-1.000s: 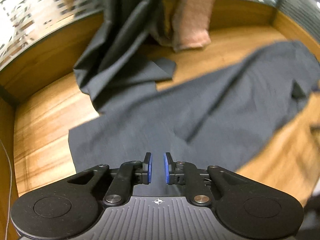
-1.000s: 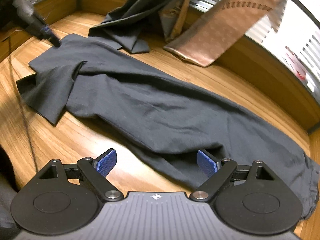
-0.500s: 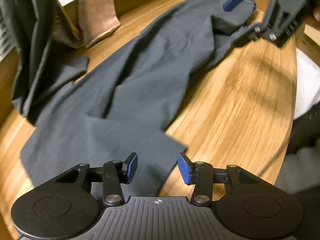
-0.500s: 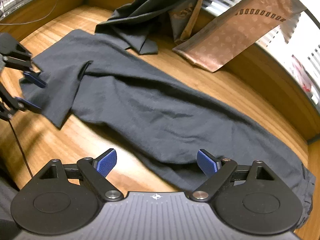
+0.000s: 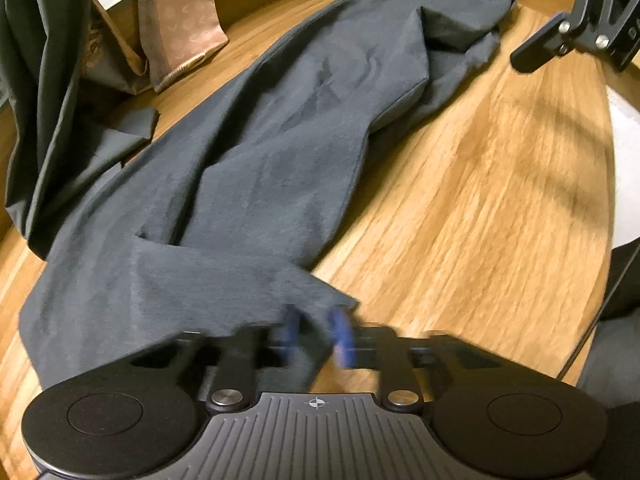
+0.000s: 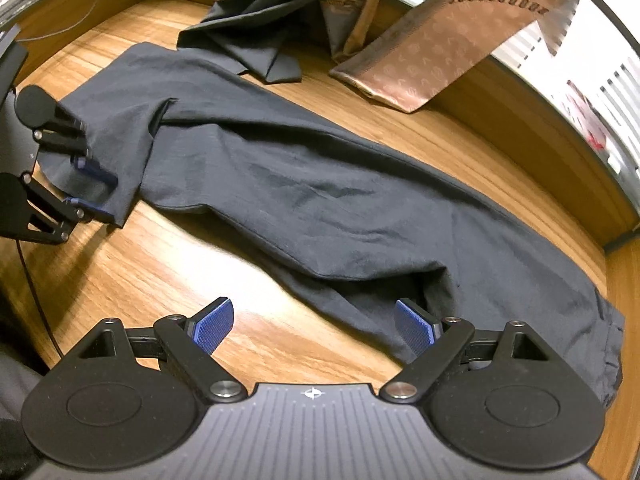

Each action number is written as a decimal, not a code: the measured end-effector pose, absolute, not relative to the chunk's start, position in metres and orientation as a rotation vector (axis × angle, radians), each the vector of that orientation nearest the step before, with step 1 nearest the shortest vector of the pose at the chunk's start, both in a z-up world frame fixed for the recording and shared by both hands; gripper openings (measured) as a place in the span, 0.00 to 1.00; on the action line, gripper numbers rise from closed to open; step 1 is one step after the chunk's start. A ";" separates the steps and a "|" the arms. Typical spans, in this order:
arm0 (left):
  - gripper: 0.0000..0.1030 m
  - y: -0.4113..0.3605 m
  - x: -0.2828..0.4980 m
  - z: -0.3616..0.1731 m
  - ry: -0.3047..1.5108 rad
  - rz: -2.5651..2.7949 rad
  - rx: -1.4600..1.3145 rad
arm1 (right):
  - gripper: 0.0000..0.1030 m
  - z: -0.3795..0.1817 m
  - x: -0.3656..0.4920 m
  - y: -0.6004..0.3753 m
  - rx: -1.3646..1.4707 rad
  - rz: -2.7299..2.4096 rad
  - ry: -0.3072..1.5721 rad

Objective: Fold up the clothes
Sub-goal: 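Move the open left gripper along the trousers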

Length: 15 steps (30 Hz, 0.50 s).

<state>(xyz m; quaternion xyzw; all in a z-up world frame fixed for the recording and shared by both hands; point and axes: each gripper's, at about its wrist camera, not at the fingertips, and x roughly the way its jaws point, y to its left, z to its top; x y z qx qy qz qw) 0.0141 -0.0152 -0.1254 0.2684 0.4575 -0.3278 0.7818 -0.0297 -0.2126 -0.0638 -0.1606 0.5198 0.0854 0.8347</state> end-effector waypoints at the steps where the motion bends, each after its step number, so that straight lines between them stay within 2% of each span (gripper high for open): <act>1: 0.05 -0.015 0.013 -0.124 0.976 -0.702 0.581 | 0.89 -0.064 -0.029 -0.211 -0.343 0.184 1.102; 9: 0.02 0.023 0.023 -0.090 0.906 -0.568 0.428 | 0.89 -0.063 -0.014 -0.196 -0.398 0.234 1.082; 15: 0.03 0.055 0.039 -0.073 0.930 -0.474 0.363 | 0.89 -0.062 0.003 -0.185 -0.430 0.273 1.069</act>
